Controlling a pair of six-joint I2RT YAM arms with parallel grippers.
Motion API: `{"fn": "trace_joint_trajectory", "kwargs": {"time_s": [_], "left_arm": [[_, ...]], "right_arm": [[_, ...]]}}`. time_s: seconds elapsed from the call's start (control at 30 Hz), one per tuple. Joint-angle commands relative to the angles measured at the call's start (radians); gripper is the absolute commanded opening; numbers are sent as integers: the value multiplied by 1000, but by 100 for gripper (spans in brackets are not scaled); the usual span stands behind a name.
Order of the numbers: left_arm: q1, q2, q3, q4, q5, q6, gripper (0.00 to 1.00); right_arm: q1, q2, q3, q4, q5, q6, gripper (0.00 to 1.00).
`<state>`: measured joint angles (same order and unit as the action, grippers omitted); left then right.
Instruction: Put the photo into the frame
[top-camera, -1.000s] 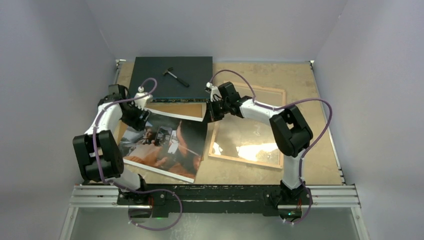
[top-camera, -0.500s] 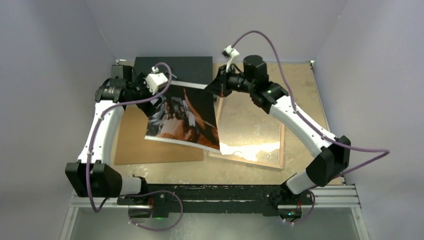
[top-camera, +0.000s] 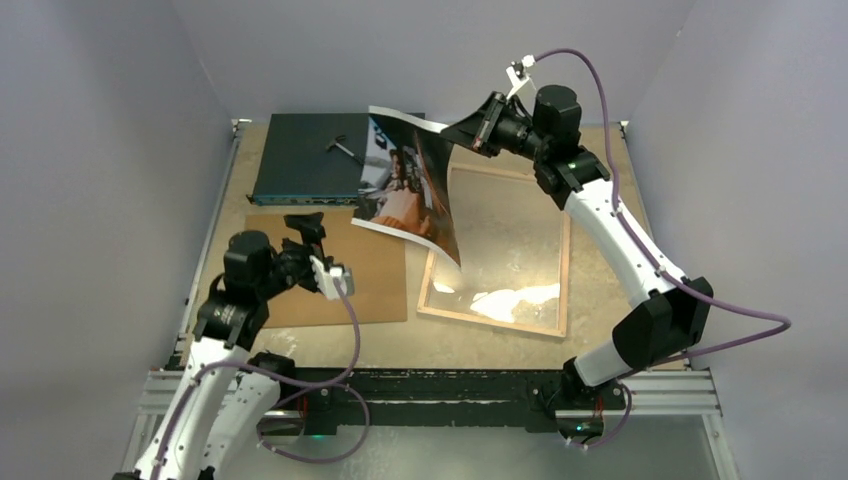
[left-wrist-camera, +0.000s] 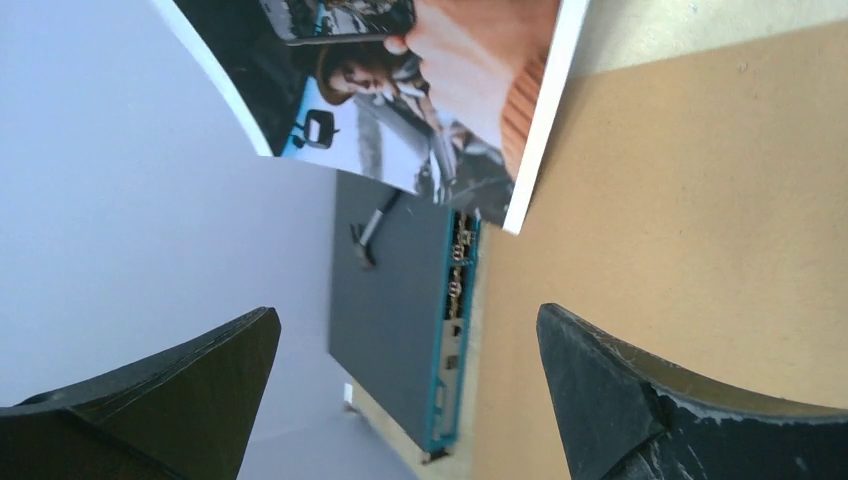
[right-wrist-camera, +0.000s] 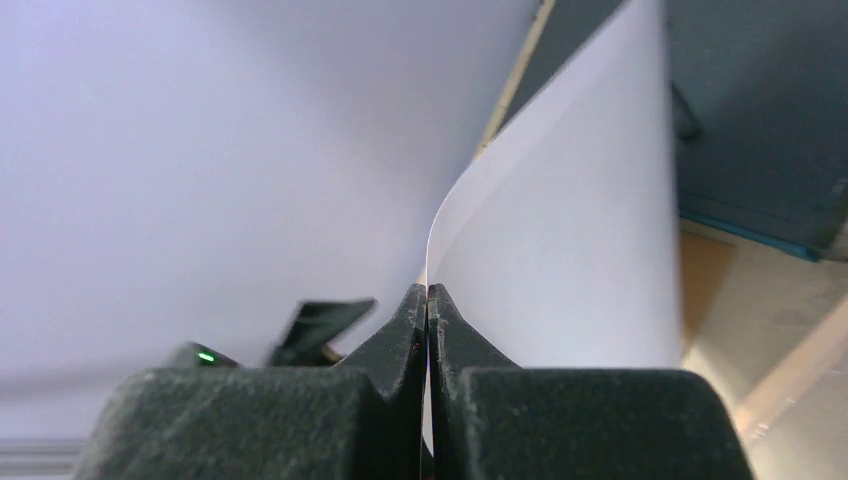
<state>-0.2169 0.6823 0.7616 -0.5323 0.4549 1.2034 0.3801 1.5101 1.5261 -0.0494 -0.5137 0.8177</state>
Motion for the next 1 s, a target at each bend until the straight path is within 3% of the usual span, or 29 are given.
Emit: {"fn": "trace_joint_trajectory", "kwargs": {"time_s": [0.0,0.07,0.17,0.37,0.53,0.63,0.77,0.97], "left_arm": [[-5,-117,-224,242,150,310,100],[-4,-143,-300,331,198,320,100],[-16,-152,-380,567,220,221,100],[-60,-72,-320,685,192,-114,99],[-120,-65,-287,709,223,-326,99],[-183,-49,-308,860,111,-464,99],[-275,49,-202,858,-39,-617,100],[-368,74,-211,864,-93,-622,100]], "right_arm": [[-17,-25,-4,171,-49,248,0],[-21,-41,-30,244,-69,339,0],[-21,-70,-48,327,-66,453,0],[-20,-98,-79,557,2,631,0],[-18,-87,-26,591,54,693,0],[-12,-89,-9,596,76,709,0],[9,-96,-26,623,116,727,0],[36,-81,-31,649,149,747,0]]}}
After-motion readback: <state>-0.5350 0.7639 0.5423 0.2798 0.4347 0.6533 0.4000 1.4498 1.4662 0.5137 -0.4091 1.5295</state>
